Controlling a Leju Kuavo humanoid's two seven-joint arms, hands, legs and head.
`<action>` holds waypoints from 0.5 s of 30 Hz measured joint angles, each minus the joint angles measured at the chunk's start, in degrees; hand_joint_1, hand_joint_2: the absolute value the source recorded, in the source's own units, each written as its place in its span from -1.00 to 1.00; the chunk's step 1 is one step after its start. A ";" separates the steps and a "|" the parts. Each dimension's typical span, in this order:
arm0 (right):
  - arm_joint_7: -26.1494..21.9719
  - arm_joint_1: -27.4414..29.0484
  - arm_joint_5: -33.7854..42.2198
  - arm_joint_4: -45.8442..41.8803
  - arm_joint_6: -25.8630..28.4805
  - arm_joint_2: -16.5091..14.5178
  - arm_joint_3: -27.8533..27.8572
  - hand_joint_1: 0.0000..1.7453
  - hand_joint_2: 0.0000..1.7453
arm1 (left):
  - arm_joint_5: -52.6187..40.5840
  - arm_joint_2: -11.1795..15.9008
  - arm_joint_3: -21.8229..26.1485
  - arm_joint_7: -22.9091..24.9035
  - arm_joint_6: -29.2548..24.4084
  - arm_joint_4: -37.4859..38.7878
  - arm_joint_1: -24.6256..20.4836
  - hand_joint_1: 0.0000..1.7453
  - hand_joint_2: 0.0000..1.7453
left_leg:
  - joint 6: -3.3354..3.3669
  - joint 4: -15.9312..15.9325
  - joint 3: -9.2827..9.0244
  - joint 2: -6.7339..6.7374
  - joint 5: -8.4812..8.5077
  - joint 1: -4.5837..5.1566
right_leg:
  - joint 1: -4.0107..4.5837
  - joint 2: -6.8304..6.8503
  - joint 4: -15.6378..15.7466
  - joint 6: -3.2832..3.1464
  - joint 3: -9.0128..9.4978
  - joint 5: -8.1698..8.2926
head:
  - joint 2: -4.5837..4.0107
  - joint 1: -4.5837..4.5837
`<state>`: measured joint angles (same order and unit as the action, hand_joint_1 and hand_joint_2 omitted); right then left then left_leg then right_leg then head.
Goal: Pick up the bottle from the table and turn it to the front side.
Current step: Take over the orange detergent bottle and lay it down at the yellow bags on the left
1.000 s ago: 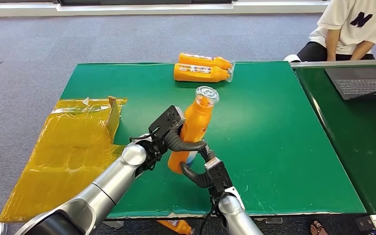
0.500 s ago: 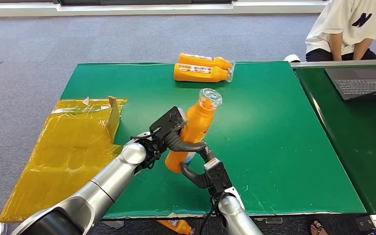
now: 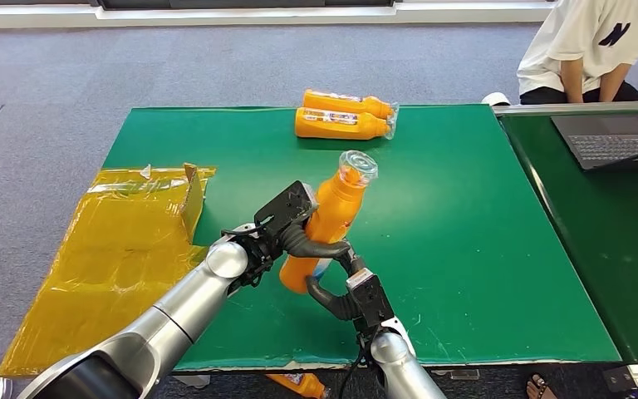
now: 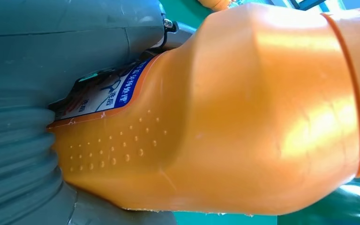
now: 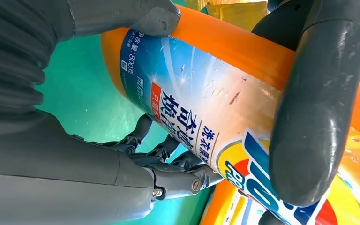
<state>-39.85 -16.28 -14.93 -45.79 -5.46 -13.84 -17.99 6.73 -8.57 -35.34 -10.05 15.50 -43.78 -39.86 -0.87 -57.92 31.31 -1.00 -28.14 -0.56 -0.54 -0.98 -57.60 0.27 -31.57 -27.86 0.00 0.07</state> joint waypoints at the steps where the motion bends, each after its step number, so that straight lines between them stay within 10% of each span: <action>1: 0.00 0.00 0.00 0.00 0.01 0.00 0.00 1.00 1.00 | -0.01 0.00 0.00 -0.01 -0.04 0.00 0.00 1.00 1.00 | 0.00 0.00 0.00 0.00 0.00 0.00 | 0.00 0.00 0.00 0.00 0.00 0.00 | 0.00 0.00; 3: -0.01 0.00 0.00 0.00 0.06 0.00 0.00 0.71 1.00 | -0.16 0.03 0.00 -0.22 -0.42 0.00 0.00 1.00 1.00 | 0.00 0.00 0.00 0.00 0.00 0.00 | 0.00 0.00 0.00 0.00 0.00 0.00 | 0.00 0.00; 6: -0.02 0.01 -0.01 -0.11 0.19 0.01 0.00 -0.79 1.00 | -0.92 0.25 -0.02 -0.97 -1.58 -0.20 0.07 1.00 1.00 | 0.00 0.00 0.00 0.00 0.00 0.00 | 0.00 0.00 0.00 0.00 0.00 0.00 | 0.00 0.01; 7: -0.01 0.07 -0.01 -0.27 0.20 0.02 0.00 -1.00 1.00 | -1.38 0.40 -0.02 -1.31 -2.05 -0.40 0.13 1.00 1.00 | 0.00 0.00 0.01 0.00 0.00 0.00 | 0.00 0.00 0.00 0.00 0.00 0.00 | 0.00 0.01; 11: 0.22 0.46 0.36 -1.76 0.15 0.09 0.00 -1.00 -1.00 | -6.14 1.36 -0.27 -3.25 -6.14 -2.47 1.21 1.00 1.00 | 0.00 0.00 0.01 0.00 0.00 0.00 | 0.00 0.00 -0.01 0.00 -0.01 0.00 | 0.00 0.02; 15: 0.60 1.12 0.61 -4.10 0.15 0.31 0.00 -1.00 -1.00 | -18.26 2.72 -0.44 -4.06 -15.80 -6.84 4.00 1.00 1.00 | 0.00 0.01 0.04 0.01 0.00 0.00 | -0.01 -0.03 -0.01 0.00 -0.02 0.00 | 0.00 0.02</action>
<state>-39.24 -15.16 -14.32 -49.89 -5.32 -13.53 -17.99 -11.53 -5.85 -35.78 -14.12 -0.30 -50.62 -35.86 -0.87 -57.92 31.35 -0.99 -28.14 -0.56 -0.54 -1.01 -57.61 0.27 -31.59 -27.86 0.00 0.09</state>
